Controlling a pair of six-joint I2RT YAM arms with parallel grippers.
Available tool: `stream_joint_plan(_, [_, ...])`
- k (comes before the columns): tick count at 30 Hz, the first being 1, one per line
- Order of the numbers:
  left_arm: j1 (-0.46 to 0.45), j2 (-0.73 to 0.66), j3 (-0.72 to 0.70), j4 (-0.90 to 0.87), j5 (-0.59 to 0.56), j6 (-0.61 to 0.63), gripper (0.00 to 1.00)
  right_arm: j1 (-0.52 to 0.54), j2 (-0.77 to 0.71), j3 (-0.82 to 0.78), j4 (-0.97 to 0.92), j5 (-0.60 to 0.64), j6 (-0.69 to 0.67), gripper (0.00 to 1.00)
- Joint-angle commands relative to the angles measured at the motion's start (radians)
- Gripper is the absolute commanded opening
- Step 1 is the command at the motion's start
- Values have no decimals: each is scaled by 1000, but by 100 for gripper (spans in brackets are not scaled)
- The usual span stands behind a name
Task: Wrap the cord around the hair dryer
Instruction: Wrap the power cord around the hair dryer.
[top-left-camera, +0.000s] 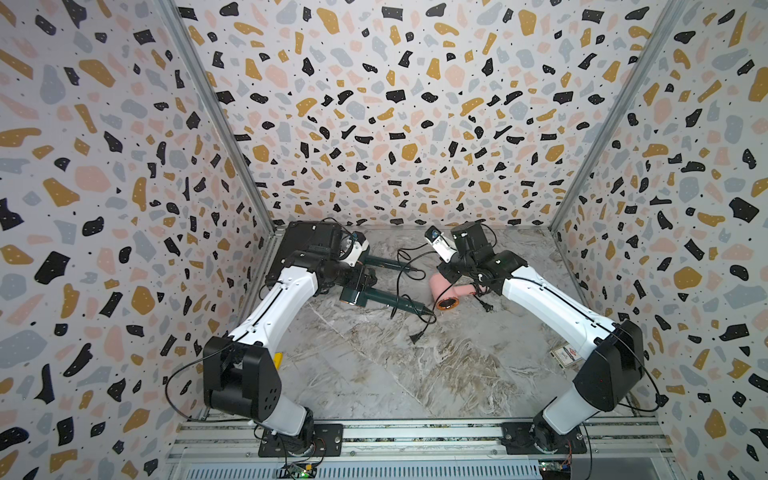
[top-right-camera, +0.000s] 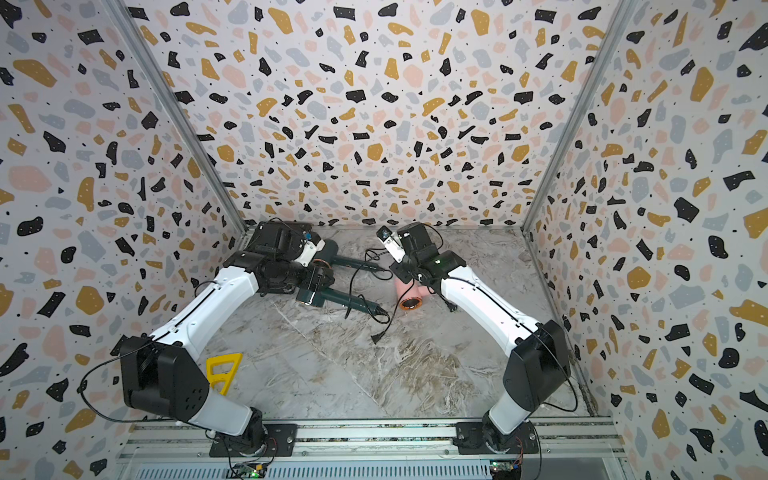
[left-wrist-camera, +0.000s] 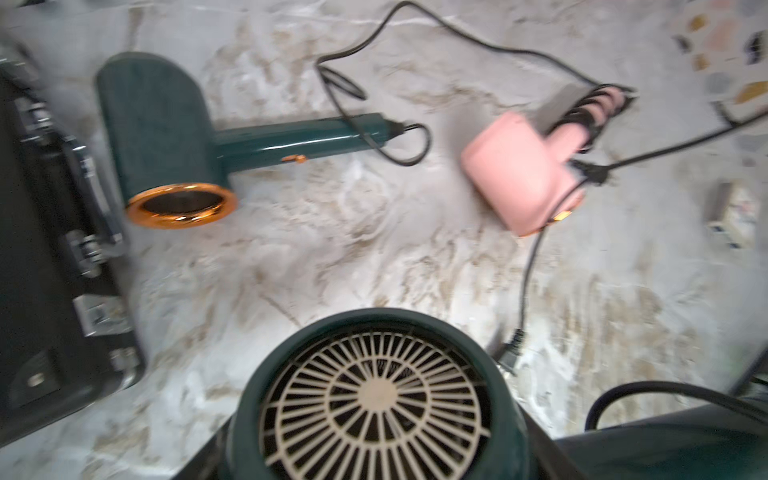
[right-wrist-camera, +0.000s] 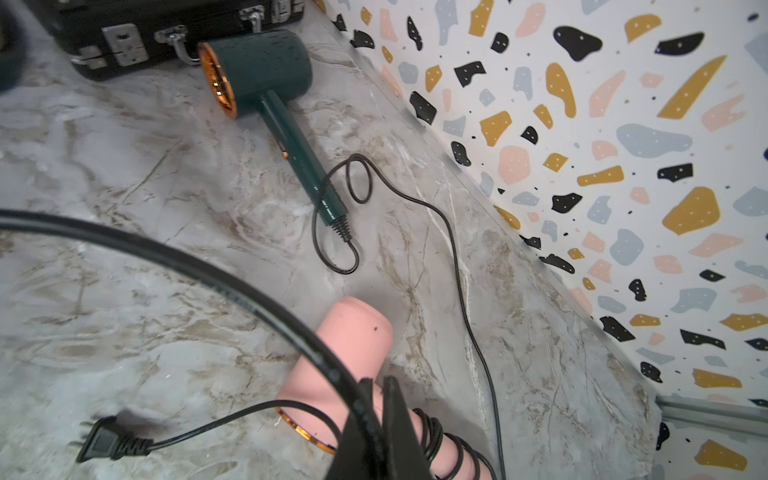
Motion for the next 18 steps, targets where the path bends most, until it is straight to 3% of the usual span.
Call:
stream_joint_plan(1, [4,-90,-8,118,247,-35,0,-38,20,16,8,-27,45,0])
stream_joint_plan(4, [35,-120,-43,237,356,-135,0,-38,23,-54,31,-34,40,0])
stream_joint_plan(10, [166,-120,-161,695,558,-513,0,-38,15,-179,77,-31,84,0])
stream_joint_plan(14, [239,-89,-208,900,550,-708,0,-39,3,-258,85,-31,116,0])
stream_joint_plan(18, [310,-45,-215,892,450,-772,0,-39,-33,-351,69,-9,128,0])
